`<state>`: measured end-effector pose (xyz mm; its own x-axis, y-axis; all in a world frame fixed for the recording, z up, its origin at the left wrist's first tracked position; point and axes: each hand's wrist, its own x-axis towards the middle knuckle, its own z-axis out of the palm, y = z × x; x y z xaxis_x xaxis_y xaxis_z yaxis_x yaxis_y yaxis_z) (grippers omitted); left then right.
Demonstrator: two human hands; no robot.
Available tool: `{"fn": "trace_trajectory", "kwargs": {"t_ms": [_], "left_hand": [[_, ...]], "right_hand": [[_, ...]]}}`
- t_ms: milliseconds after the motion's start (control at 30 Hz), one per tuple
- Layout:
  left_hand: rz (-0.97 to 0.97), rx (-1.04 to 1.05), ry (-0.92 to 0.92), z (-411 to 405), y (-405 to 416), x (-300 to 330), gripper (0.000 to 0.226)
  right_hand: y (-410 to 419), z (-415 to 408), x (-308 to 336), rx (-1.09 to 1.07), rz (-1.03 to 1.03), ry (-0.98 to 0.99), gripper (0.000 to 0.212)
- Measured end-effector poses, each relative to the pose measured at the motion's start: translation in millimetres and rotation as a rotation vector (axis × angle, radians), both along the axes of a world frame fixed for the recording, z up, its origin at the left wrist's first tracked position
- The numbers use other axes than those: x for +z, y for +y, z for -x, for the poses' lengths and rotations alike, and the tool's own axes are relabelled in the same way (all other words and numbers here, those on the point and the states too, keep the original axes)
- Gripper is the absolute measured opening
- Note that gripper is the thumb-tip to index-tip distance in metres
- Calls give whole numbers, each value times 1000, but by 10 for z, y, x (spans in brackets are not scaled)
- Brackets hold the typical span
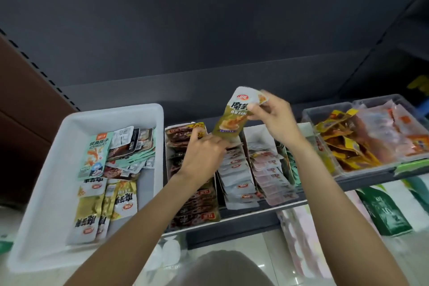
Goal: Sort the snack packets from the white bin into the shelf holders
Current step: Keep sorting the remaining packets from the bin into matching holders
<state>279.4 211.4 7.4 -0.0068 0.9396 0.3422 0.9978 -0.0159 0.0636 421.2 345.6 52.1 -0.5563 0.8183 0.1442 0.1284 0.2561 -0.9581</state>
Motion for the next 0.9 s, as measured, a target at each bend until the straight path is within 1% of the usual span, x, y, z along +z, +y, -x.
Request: {"fn": "trace_trajectory", "kwargs": {"t_ms": [67, 133, 167, 200, 233, 333, 367, 400, 467, 500, 533, 567, 600, 667, 733, 767, 833, 867, 900], "left_hand": [[6, -26, -26, 4, -30, -3, 27], [24, -44, -72, 9, -42, 1, 25], [22, -41, -90, 9, -41, 4, 24], [14, -38, -99, 14, -39, -2, 22], [12, -40, -102, 20, -44, -1, 19], [5, -68, -132, 71, -137, 42, 20], [-15, -67, -152, 88, -195, 85, 21], [-56, -46, -184, 154, -316, 132, 22], [-225, 7, -309, 251, -530, 236, 20], [-330, 43, -354, 353, -693, 255, 19], [-421, 86, -359, 483, -875, 236, 18], [-472, 140, -336, 636, -1064, 185, 18], [-473, 201, -307, 803, -1258, 106, 19], [-371, 350, -265, 1156, -1614, -86, 19], [-163, 529, -280, 1465, -1877, -273, 17], [-7, 631, -320, 1588, -1971, -349, 24], [354, 810, -404, 1741, -2097, -484, 52], [517, 862, -417, 1786, -2129, -533, 66], [628, 880, -414, 1819, -2136, -584, 78]], "right_hand": [[36, 64, -114, 103, -130, -238, 16], [10, 132, -225, 181, -405, -485, 9], [-23, 166, -282, 219, -556, -617, 10], [-58, 196, -334, 244, -663, -714, 13], [-81, 218, -380, 258, -701, -769, 16], [-84, 219, -426, 237, -685, -852, 22], [-87, 190, -398, 213, -680, -852, 25], [-144, 211, -355, 172, -673, -781, 29], [-336, 156, -166, 21, -592, -502, 41], [-523, 197, -54, -21, -543, -352, 46], [-748, 281, 55, -13, -514, -241, 48], [-973, 397, 120, 46, -501, -174, 47], [-1186, 541, 137, 136, -495, -146, 44], [-1530, 883, 30, 329, -462, -189, 37], [-1747, 1257, -177, 476, -337, -270, 28], [-1837, 1452, -290, 533, -230, -320, 26], [-2007, 1814, -481, 624, 6, -455, 28], [-2091, 1980, -566, 638, 119, -510, 31], [-2167, 2135, -650, 627, 203, -556, 33]]}}
